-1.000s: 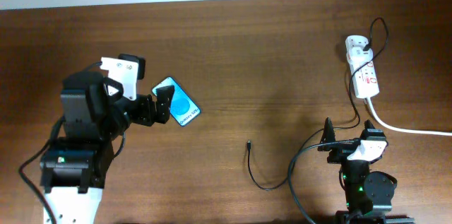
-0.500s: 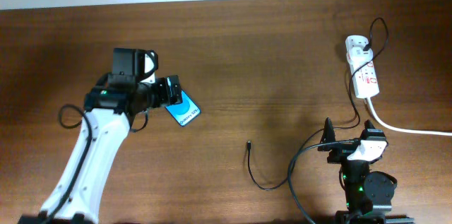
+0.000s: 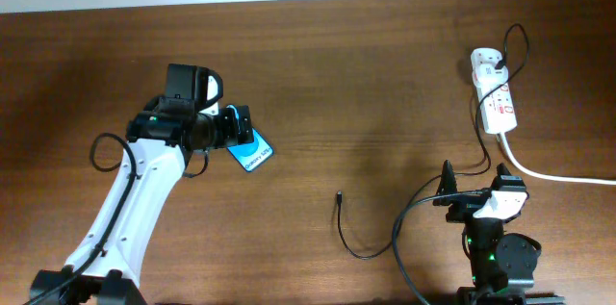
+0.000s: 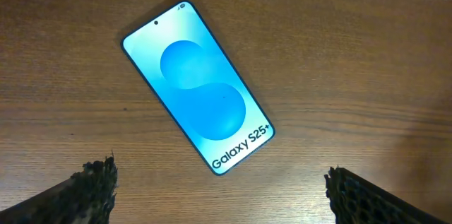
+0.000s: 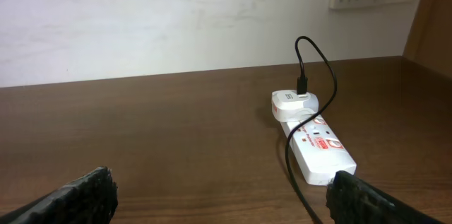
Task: Plug charger to phone and switch on socket
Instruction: 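Move the left gripper over the blue Galaxy phone and descend, then close the left gripper on the phone's long edges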
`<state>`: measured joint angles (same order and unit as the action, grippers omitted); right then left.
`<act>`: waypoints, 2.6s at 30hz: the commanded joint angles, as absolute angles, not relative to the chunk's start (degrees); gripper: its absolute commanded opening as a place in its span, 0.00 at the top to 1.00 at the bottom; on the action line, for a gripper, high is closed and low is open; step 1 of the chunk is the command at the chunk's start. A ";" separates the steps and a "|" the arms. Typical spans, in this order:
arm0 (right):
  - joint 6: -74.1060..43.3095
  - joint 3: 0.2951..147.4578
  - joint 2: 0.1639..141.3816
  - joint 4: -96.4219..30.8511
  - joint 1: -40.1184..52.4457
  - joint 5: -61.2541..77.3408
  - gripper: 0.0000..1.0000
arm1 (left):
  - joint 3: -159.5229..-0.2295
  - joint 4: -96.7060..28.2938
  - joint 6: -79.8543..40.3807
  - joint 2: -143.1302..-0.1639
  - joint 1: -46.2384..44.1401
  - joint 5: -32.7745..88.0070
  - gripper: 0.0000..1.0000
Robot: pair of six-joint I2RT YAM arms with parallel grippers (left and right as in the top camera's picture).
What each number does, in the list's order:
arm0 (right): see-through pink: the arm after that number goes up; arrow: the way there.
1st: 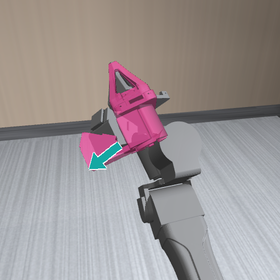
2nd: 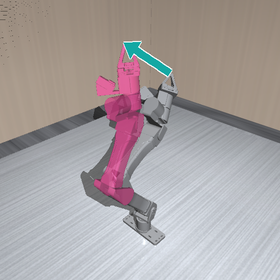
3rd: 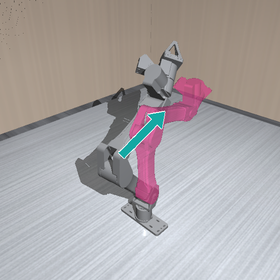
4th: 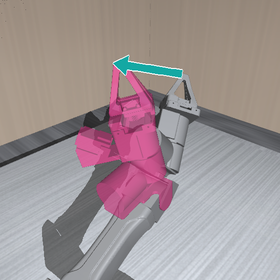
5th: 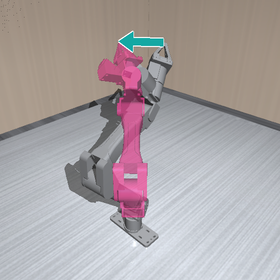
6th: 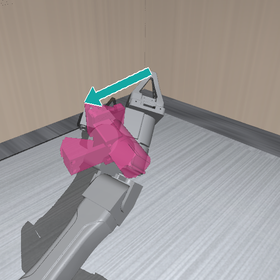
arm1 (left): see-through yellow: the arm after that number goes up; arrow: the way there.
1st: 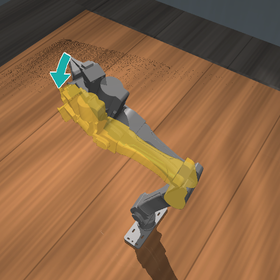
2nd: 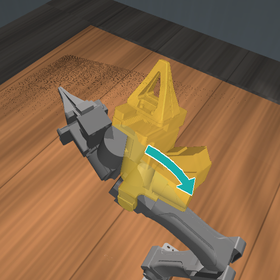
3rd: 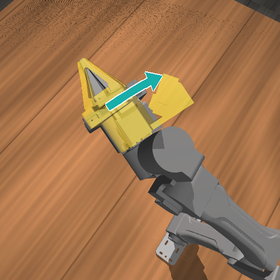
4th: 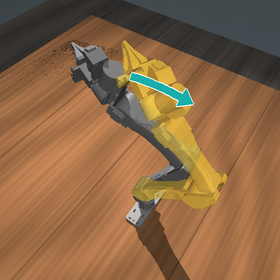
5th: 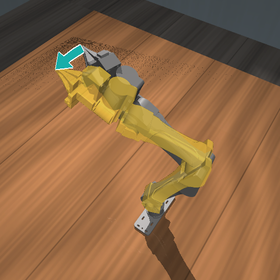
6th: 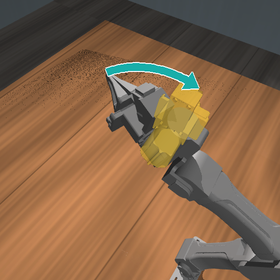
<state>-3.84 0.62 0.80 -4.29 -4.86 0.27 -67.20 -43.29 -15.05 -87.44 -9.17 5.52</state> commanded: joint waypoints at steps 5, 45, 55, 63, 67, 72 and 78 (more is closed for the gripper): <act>-3.40 0.32 0.36 -4.54 -4.51 0.80 0.02 | -68.55 -42.28 -15.84 -87.55 -9.28 5.04 0.01; -3.40 0.32 0.36 -4.56 -4.51 0.80 0.02 | -83.35 -55.24 -42.83 -110.69 -9.50 5.34 0.01; -3.40 0.32 0.36 -4.54 -4.51 0.80 0.02 | -83.35 -56.29 -42.83 -114.15 -11.09 6.04 0.01; -3.40 0.32 0.36 -4.56 -4.51 0.80 0.02 | -83.35 -57.12 -42.85 -117.27 -11.09 7.29 0.01; -3.40 0.32 0.36 -4.54 -4.51 0.82 0.02 | -83.35 -57.12 -42.85 -117.27 -11.09 7.29 0.01; -3.40 0.32 0.36 -4.56 -4.51 0.82 0.02 | -83.35 -57.12 -42.87 -117.32 -11.09 7.29 0.01; -3.40 0.32 0.36 -4.54 -4.51 0.80 0.02 | -83.31 -57.12 -44.86 -117.32 -11.09 7.29 0.01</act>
<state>-3.84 0.62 0.80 -4.29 -4.86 0.27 -82.46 -56.99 -42.11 -116.88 -11.09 6.87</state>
